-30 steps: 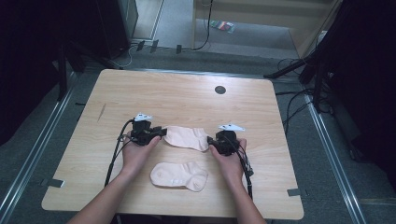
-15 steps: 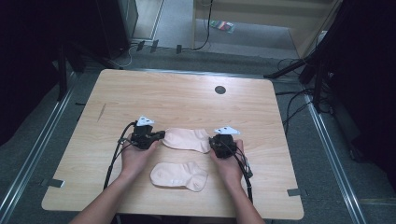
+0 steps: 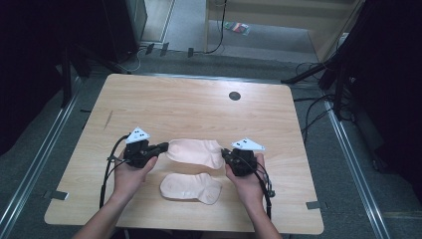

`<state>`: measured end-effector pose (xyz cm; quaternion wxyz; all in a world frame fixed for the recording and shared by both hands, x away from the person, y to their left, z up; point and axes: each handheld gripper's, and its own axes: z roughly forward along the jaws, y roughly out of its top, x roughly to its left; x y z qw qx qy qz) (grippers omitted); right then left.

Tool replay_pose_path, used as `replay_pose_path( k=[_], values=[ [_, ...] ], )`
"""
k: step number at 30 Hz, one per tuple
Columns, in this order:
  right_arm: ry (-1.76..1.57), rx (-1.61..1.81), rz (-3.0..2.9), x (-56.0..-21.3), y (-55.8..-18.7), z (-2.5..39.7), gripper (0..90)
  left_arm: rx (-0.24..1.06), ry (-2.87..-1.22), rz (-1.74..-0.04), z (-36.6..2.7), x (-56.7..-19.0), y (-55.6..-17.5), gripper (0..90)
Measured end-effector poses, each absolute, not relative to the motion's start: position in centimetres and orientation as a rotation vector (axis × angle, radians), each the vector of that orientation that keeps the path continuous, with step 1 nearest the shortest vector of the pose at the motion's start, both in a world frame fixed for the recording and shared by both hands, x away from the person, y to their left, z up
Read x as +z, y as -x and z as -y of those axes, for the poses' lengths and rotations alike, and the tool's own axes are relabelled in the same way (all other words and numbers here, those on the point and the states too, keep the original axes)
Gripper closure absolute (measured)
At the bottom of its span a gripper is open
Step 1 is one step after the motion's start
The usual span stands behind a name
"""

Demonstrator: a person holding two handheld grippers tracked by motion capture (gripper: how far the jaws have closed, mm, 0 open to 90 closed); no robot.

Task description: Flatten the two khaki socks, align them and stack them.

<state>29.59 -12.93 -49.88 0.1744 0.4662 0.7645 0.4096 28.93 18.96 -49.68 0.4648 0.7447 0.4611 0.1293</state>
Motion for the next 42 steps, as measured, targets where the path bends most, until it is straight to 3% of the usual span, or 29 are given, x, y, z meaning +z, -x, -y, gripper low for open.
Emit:
replay_pose_path(
  k=[20,42],
  values=[
    [-1.273,1.179,-2.301,-49.8,-22.6,12.8,88.6,0.206,-1.877,-1.104,-20.2,-50.7,-22.2,90.0],
    [-1.31,1.158,-2.328,-52.3,-21.4,13.1,88.5,0.159,-1.938,-1.137,-19.5,-53.2,-21.7,90.0]
  ],
)
